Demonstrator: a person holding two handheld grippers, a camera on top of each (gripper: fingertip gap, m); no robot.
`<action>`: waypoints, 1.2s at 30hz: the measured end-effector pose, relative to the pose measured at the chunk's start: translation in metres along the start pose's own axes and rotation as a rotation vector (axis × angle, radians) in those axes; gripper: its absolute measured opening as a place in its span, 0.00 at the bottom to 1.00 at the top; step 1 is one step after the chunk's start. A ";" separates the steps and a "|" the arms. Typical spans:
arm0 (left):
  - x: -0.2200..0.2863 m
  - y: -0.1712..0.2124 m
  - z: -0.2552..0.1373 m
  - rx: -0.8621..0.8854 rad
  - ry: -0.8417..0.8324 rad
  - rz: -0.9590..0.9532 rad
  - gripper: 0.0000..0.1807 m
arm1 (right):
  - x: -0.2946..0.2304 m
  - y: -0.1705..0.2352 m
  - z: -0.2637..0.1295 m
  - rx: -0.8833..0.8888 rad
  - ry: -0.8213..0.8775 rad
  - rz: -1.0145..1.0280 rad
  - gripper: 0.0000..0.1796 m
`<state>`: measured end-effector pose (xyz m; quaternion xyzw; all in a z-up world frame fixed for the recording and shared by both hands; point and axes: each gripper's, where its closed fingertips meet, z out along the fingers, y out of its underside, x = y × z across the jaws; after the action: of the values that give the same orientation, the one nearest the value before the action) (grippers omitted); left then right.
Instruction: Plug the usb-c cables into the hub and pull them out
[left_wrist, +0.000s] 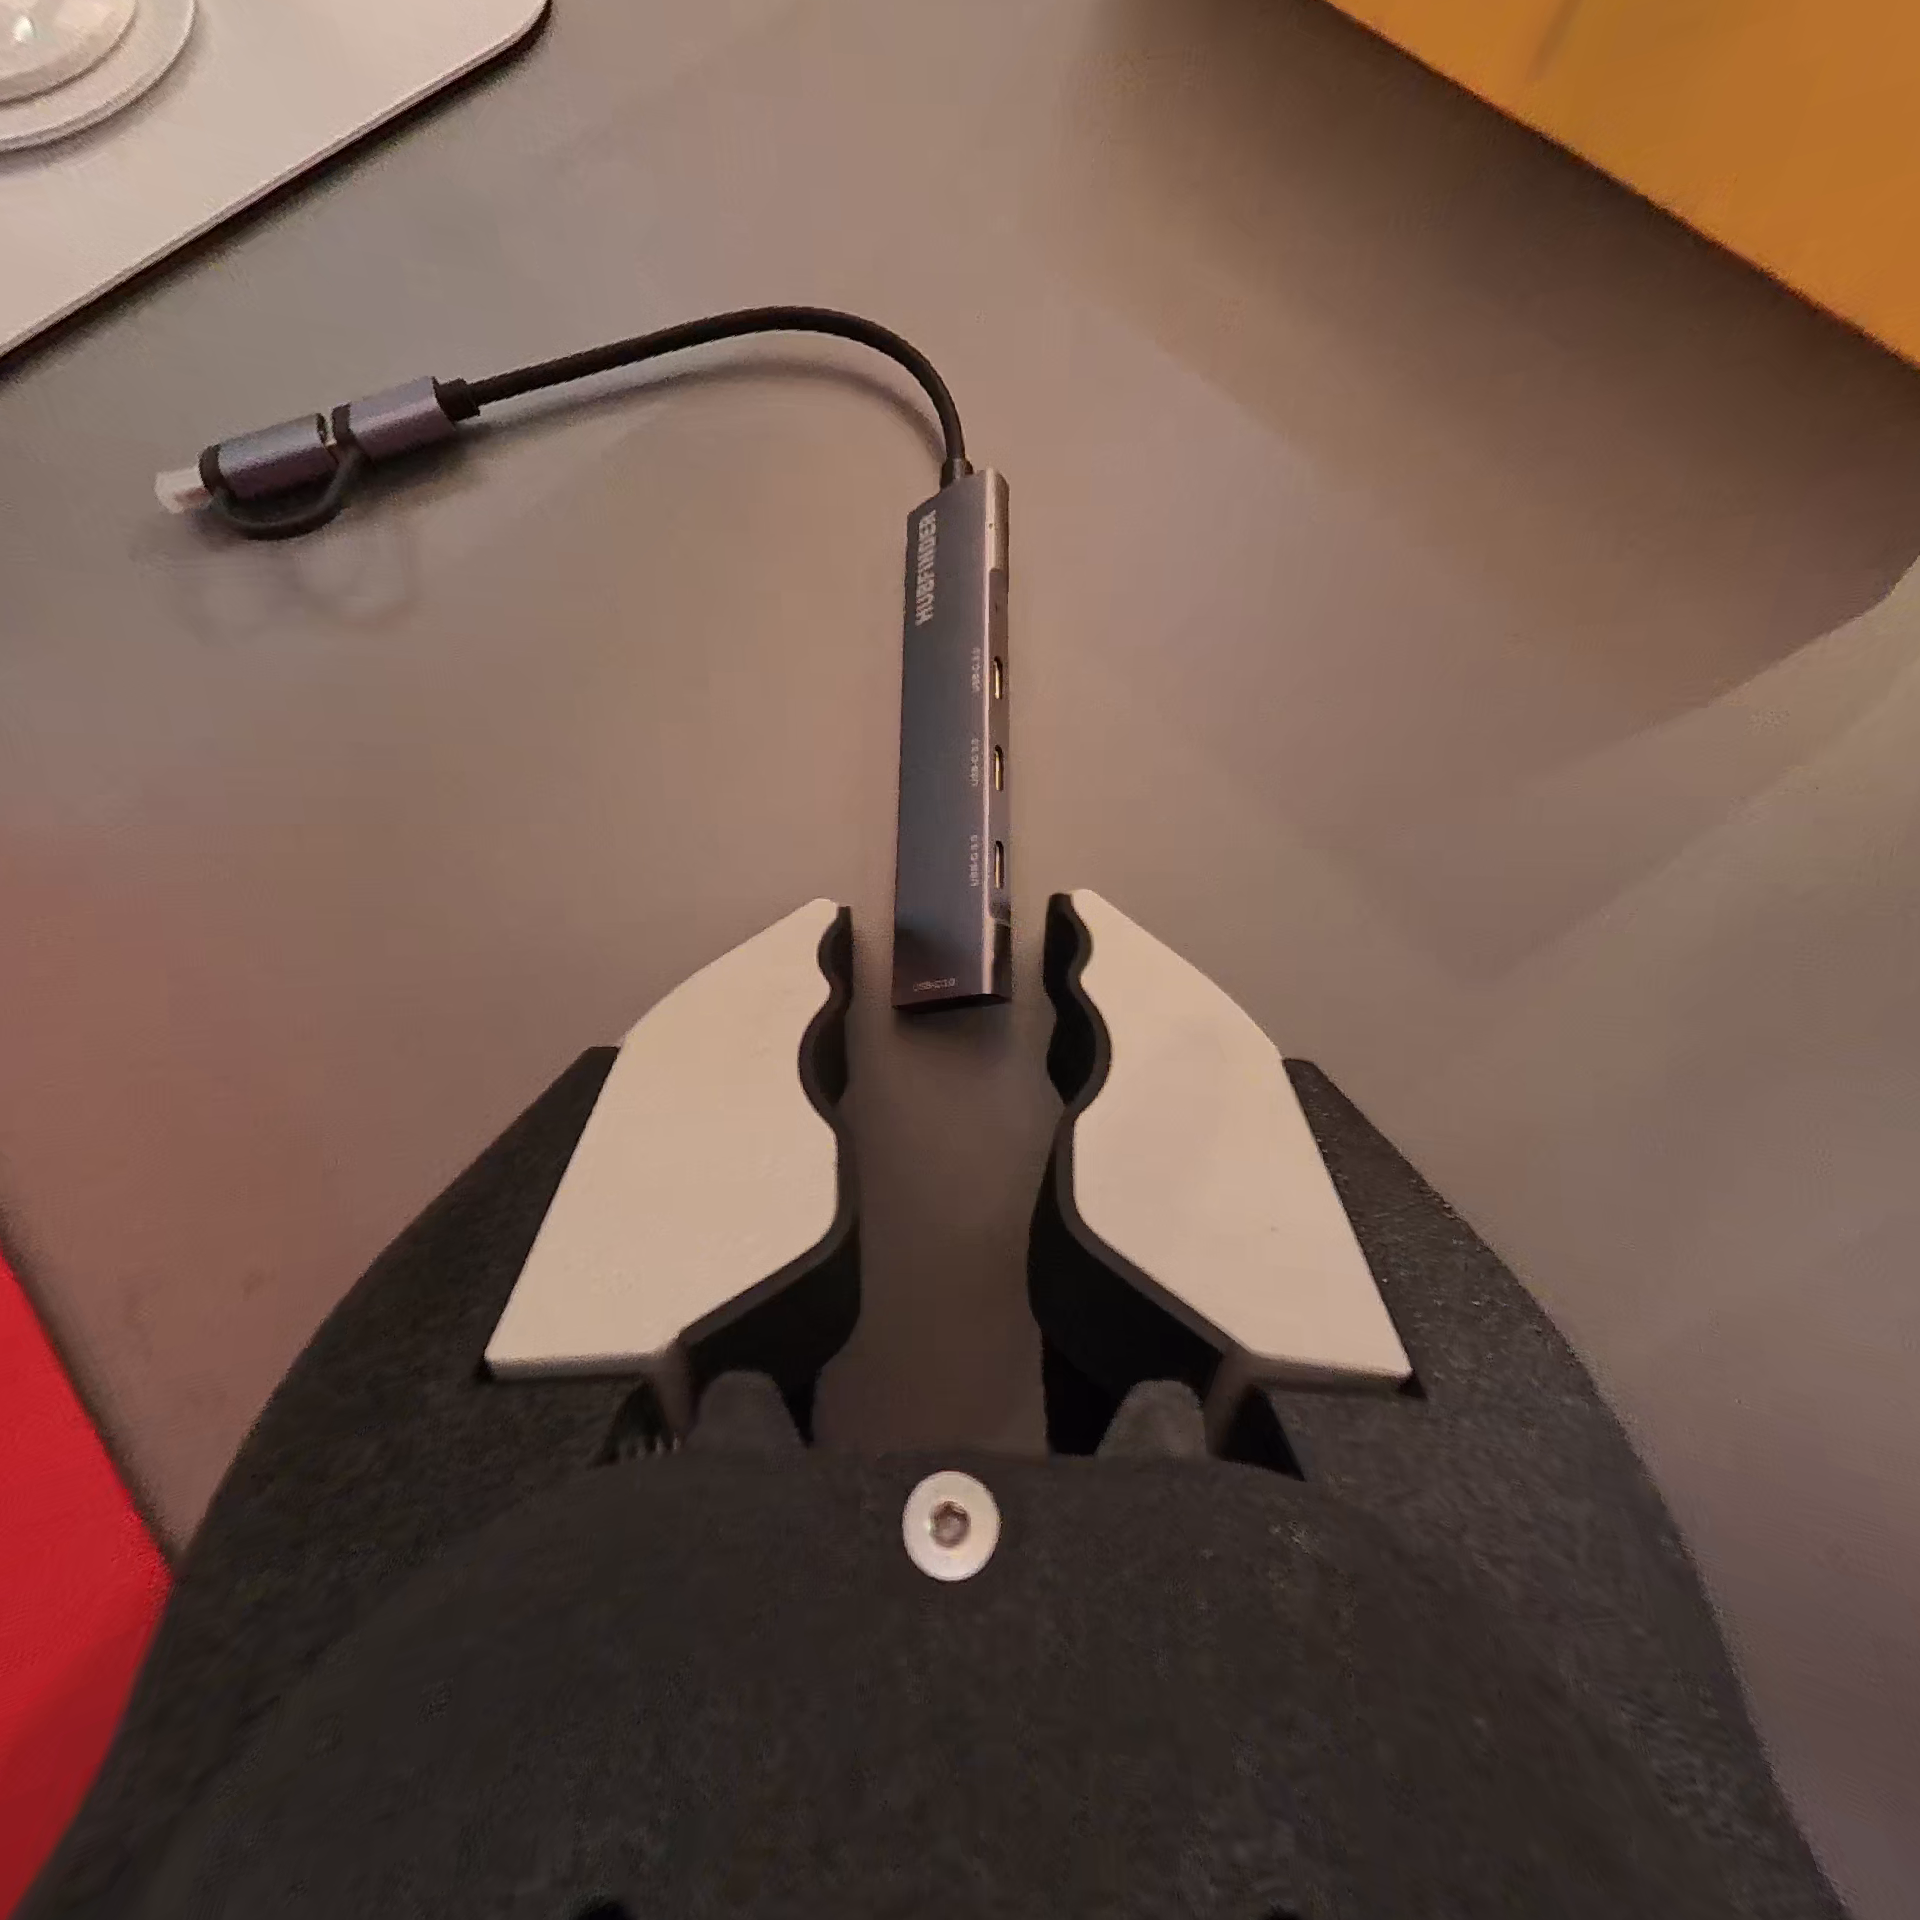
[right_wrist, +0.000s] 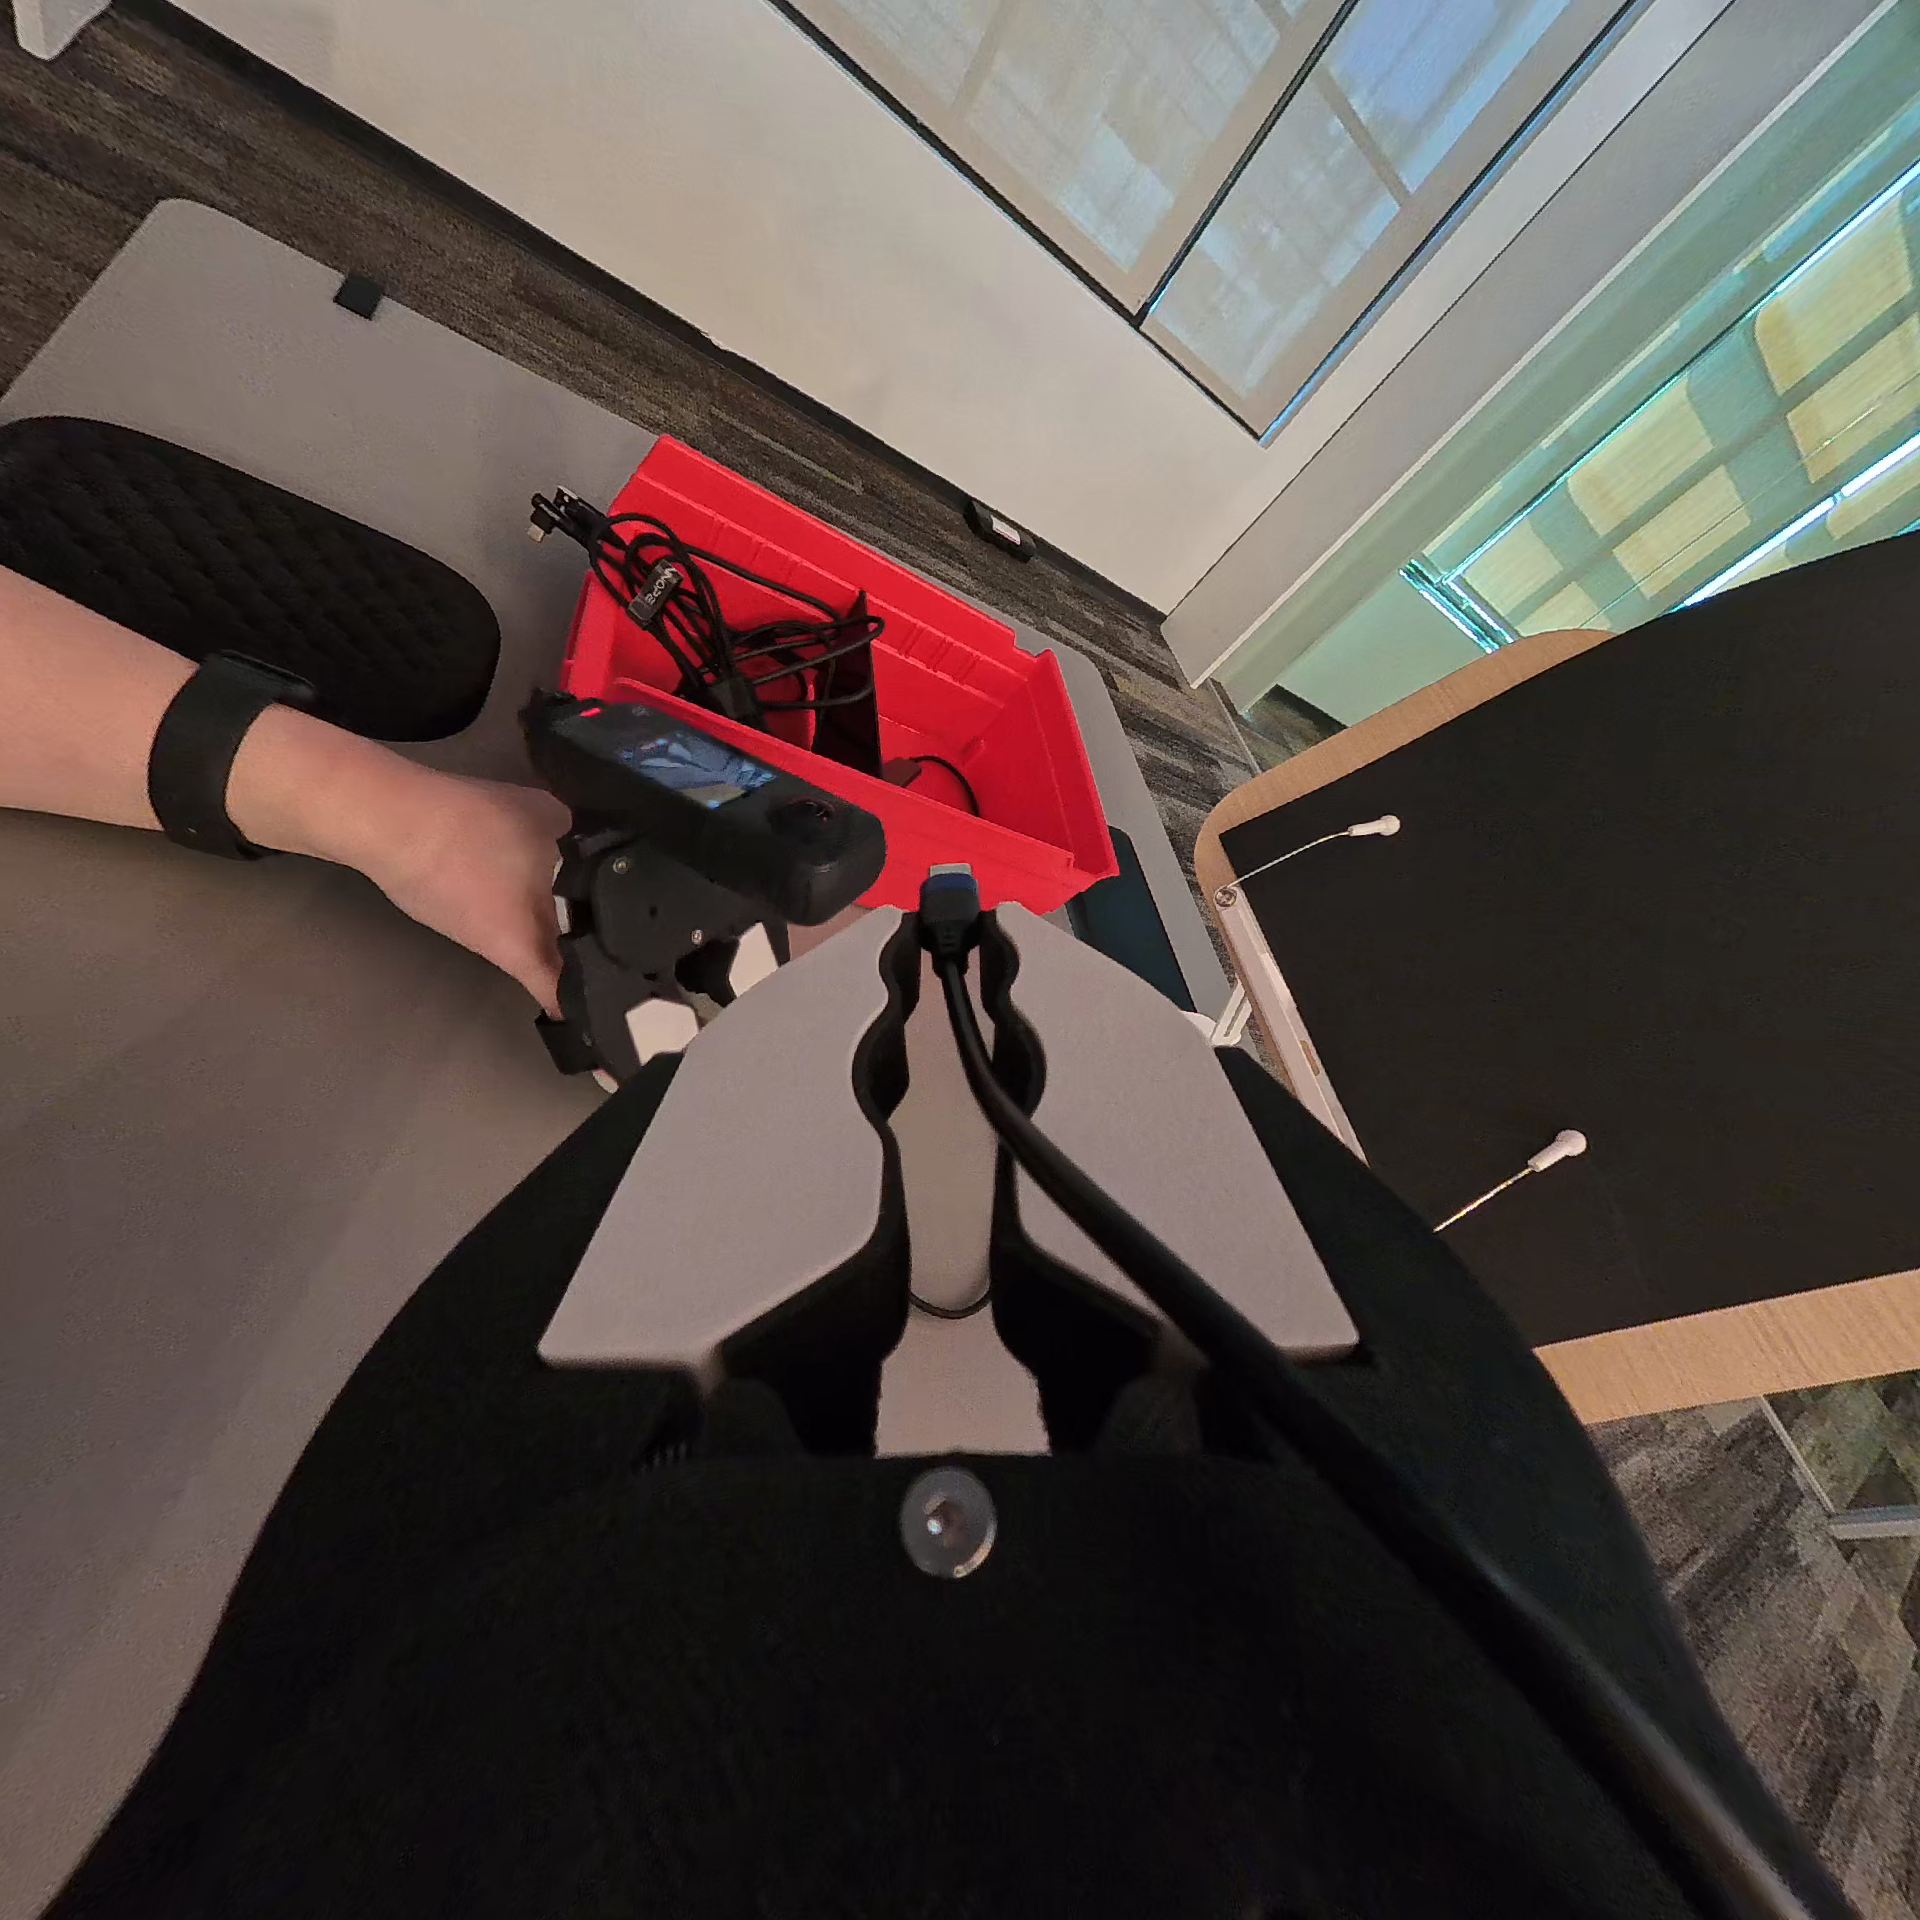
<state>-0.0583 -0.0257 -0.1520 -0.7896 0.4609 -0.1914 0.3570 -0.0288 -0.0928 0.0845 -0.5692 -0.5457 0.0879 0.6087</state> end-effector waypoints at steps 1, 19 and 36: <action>0.000 -0.001 0.000 0.003 -0.006 0.017 0.20 | 0.000 0.000 0.000 -0.001 0.001 -0.002 0.06; 0.001 -0.002 0.002 -0.001 -0.014 0.024 0.11 | 0.000 -0.003 -0.005 0.000 -0.002 -0.014 0.06; 0.020 -0.027 -0.039 0.120 0.272 -0.293 0.06 | 0.002 0.009 -0.008 -0.047 -0.017 -0.032 0.06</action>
<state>-0.0568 -0.0494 -0.1059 -0.7923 0.3728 -0.3734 0.3063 -0.0169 -0.0933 0.0801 -0.5738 -0.5617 0.0700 0.5920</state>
